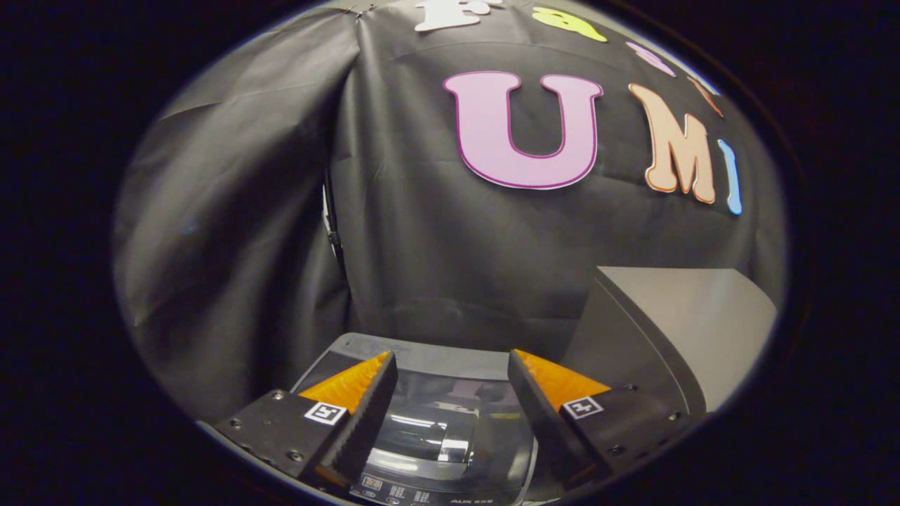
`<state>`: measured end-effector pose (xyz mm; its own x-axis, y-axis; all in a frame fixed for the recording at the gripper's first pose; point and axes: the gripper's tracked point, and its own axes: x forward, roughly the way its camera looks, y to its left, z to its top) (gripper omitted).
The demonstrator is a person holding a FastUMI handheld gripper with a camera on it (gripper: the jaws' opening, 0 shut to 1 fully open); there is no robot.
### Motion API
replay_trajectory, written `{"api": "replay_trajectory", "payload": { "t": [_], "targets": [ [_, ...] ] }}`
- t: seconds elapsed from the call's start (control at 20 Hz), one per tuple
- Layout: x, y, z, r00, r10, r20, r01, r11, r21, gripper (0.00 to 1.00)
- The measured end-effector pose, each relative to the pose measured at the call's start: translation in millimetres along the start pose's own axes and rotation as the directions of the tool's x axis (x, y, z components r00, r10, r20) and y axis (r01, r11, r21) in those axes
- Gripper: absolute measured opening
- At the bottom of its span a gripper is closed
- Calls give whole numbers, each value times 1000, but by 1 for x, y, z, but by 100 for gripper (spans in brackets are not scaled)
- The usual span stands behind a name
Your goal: Put the clothes into the washing machine and then close the washing machine lid.
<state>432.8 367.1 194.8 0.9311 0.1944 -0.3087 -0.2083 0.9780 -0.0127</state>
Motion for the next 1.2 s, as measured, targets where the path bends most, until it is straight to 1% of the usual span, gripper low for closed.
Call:
{"api": "replay_trajectory", "payload": {
  "t": [0.15,0.35,0.5,0.65,0.9,1.05,1.2],
  "targets": [
    [-6,1,5,1000,18,21,-18,1000,20,95],
    [-16,-5,14,997,17,69,-19,999,31,95],
    [-48,-16,28,993,7,117,-12,999,41,95],
    [-74,-31,40,986,-13,169,5,999,50,95],
    [-117,-65,52,967,-72,245,54,995,79,95],
    [-145,-95,50,954,-112,278,92,992,82,96],
    [-182,-123,35,944,-141,298,113,987,111,96]
  ]
}}
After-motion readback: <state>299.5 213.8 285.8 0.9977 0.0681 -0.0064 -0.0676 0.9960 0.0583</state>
